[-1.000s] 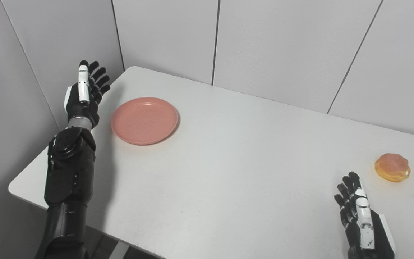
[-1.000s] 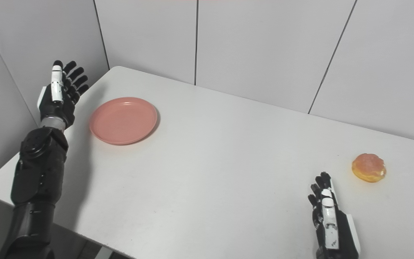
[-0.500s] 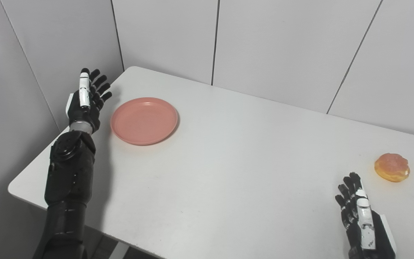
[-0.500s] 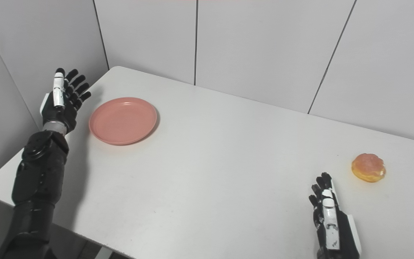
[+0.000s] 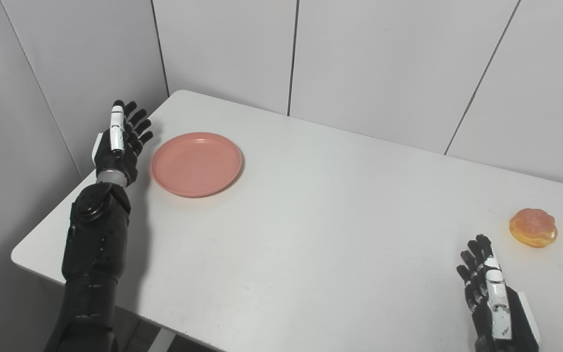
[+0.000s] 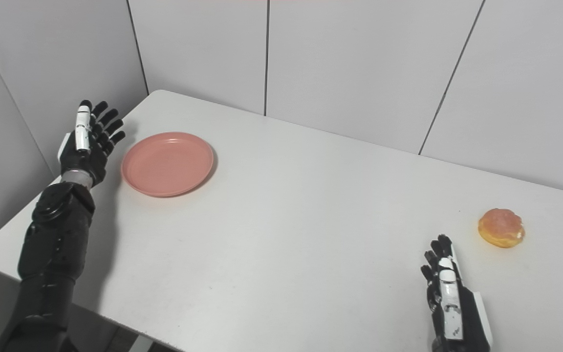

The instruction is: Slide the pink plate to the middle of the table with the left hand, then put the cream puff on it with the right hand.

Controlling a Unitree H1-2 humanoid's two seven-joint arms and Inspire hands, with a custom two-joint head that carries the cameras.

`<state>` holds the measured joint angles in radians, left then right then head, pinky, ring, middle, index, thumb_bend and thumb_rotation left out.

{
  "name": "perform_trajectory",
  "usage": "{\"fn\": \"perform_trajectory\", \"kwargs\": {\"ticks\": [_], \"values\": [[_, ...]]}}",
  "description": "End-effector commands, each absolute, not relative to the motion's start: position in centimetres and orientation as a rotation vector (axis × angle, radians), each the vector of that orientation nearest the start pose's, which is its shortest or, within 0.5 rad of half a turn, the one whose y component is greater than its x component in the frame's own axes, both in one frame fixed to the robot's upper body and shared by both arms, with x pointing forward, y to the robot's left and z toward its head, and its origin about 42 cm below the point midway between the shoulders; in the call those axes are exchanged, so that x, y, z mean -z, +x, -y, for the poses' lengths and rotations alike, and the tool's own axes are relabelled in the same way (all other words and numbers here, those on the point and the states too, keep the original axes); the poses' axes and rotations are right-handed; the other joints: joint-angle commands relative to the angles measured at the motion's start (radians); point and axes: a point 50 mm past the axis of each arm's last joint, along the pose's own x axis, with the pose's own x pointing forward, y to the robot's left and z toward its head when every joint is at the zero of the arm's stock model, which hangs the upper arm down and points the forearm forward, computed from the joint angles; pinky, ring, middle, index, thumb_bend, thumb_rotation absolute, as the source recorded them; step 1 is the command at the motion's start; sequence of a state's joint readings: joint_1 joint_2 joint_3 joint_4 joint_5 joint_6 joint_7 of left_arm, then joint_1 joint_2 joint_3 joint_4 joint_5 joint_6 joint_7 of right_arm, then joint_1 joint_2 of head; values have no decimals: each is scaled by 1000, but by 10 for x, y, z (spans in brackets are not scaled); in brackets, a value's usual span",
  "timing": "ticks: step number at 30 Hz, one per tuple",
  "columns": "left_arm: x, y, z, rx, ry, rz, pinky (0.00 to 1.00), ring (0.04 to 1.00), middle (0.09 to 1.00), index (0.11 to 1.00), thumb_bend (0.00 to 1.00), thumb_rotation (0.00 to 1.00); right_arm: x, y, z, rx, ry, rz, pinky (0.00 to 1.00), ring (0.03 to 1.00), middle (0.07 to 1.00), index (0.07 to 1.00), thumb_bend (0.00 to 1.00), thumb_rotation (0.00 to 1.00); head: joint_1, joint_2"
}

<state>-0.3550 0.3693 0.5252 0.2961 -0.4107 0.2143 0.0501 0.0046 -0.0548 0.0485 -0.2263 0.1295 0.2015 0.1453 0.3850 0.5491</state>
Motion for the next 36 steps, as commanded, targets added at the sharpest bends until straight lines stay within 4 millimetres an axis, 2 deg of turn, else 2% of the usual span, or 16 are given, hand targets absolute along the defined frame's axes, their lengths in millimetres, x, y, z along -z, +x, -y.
{"fn": "perform_trajectory", "kwargs": {"ticks": [1,10,15,18,24,27,31,36], "values": [[-208,371,-466,-484,-238,149,900,897,891,880,365,1000,-159,281,202,-230,70,97,1000,1000,1000,1000,134,1000,1,1],[-187,376,-470,-497,-258,122,894,885,880,863,361,1000,-161,281,203,-228,77,95,1000,1000,1000,1000,135,1000,-1,6],[-172,380,-478,-515,-292,90,868,870,870,849,357,930,-160,282,202,-229,74,102,1000,1000,1000,1000,137,1000,-3,9],[-165,381,-480,-509,-313,81,879,869,870,852,361,989,-161,282,202,-224,76,98,1000,1000,1000,1000,132,1000,-3,10],[-155,380,-482,-487,-293,63,878,876,879,866,375,992,-161,281,202,-231,79,98,1000,1000,1000,1000,138,1000,-5,15],[-150,381,-478,-482,-313,51,848,872,881,867,382,996,-161,281,202,-231,76,98,1000,1000,1000,1000,151,1000,-6,16],[-144,381,-472,-469,-310,30,865,878,881,869,469,939,-161,281,202,-227,74,100,1000,1000,1000,1000,159,1000,-8,18],[-142,382,-452,-426,-300,20,921,921,917,904,398,997,-162,281,201,-226,73,100,1000,1000,1000,1000,162,1000,-11,23]]}}
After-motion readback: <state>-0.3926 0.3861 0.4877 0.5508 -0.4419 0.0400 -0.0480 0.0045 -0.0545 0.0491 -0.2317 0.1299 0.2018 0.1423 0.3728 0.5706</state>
